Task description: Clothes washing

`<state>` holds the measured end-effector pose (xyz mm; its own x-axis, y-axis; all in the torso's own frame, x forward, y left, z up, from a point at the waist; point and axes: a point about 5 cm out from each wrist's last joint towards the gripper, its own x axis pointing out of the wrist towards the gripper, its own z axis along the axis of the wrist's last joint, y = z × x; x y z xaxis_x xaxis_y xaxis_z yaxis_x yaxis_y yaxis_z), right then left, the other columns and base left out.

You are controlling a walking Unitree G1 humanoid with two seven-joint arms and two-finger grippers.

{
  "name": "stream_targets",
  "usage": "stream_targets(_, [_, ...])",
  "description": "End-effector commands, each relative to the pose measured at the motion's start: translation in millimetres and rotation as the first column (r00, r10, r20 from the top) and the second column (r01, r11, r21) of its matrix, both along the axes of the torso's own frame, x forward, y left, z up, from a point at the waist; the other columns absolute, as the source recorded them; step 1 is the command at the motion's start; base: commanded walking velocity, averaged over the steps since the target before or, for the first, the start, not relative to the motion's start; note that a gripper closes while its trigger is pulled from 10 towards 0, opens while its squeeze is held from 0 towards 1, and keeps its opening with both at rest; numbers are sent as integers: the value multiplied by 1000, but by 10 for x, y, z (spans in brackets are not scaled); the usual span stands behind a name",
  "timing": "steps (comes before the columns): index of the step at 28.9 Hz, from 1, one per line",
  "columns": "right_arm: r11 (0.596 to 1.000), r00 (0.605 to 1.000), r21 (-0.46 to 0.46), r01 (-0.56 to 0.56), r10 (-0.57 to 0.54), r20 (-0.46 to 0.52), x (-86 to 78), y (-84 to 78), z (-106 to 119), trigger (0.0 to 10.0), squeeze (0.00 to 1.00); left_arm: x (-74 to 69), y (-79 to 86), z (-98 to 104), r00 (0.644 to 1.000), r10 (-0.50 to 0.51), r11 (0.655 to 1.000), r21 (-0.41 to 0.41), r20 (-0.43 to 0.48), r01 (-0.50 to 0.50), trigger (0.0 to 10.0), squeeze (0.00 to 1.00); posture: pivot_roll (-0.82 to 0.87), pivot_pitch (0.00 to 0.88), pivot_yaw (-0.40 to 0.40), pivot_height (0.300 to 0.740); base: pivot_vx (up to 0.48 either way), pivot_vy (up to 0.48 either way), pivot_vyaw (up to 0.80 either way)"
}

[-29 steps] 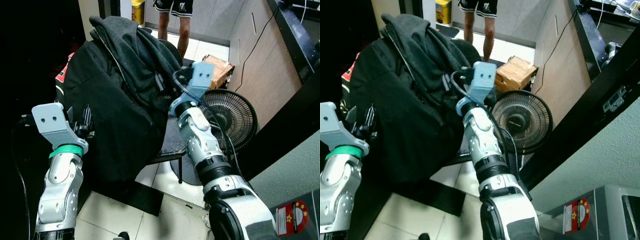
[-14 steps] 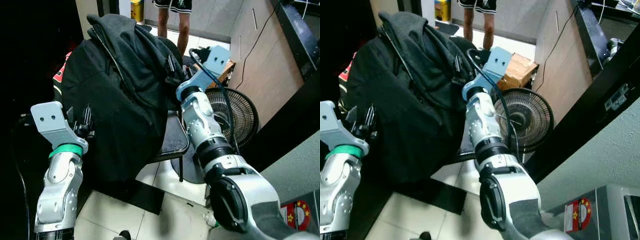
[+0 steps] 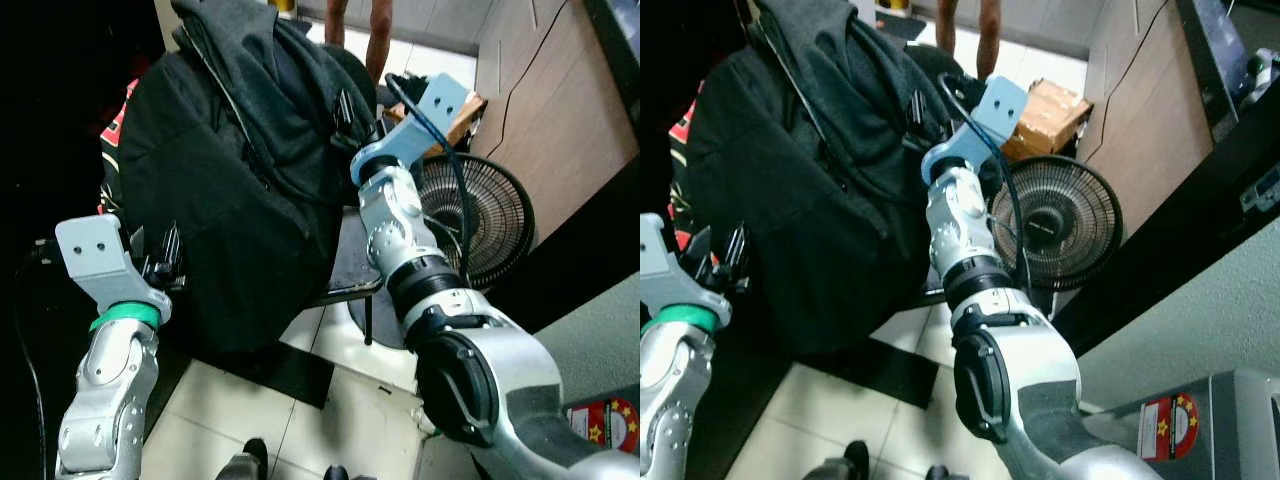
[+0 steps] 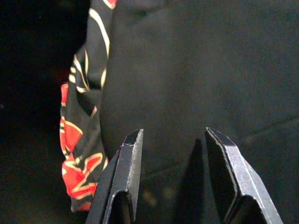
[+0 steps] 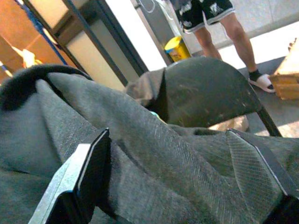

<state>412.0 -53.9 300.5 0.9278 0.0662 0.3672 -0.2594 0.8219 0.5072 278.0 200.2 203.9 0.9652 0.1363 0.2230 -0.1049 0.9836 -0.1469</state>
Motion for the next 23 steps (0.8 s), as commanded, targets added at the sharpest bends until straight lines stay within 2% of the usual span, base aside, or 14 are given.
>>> stream_targets(1, [1000,1000,17,5,-5,-21,2,17,-37,10000,1000,-35,7,-49,1000,5,1000,-1,-26,-5,10000,0,167,291,10,740,0,0,0])
stream_targets(2, [1000,1000,19,7,-7,-29,-2,28,-66,10000,886,-44,5,-54,1000,3,1000,0,-31,-3,10000,0,164,295,15,740,0,0,0])
stream_targets(3, [1000,999,17,6,-6,-39,-5,45,-99,10000,314,-50,0,-59,999,0,1000,2,-37,0,10000,0,165,302,20,740,0,0,0])
stream_targets(4, [1000,999,11,6,-5,-45,-9,60,-123,10000,0,-52,-1,-61,999,-3,1000,3,-41,3,10000,0,167,306,23,740,0,0,0])
stream_targets(13, [1000,998,8,12,-11,-63,-12,67,-192,9922,0,-59,-8,-61,998,-8,1000,8,-56,9,10000,0,165,308,28,740,0,0,0])
stream_targets(14, [1000,998,10,12,-12,-64,-10,63,-197,3529,0,-60,-8,-61,998,-8,1000,9,-59,9,10000,0,165,308,28,740,0,0,0])
stream_targets(15, [1000,998,10,12,-12,-64,-10,63,-197,3529,0,-60,-8,-61,998,-8,1000,9,-59,9,10000,0,165,308,28,740,0,0,0])
stream_targets(16, [1000,998,13,13,-12,-63,-10,58,-195,0,0,-61,-9,-62,998,-8,1000,10,-61,9,10000,0,165,308,28,740,0,0,0])
stream_targets(23, [1000,998,20,14,-13,-60,-9,57,-190,0,0,-58,-15,-62,998,-10,1000,12,-69,10,10000,0,163,300,28,740,0,0,0])
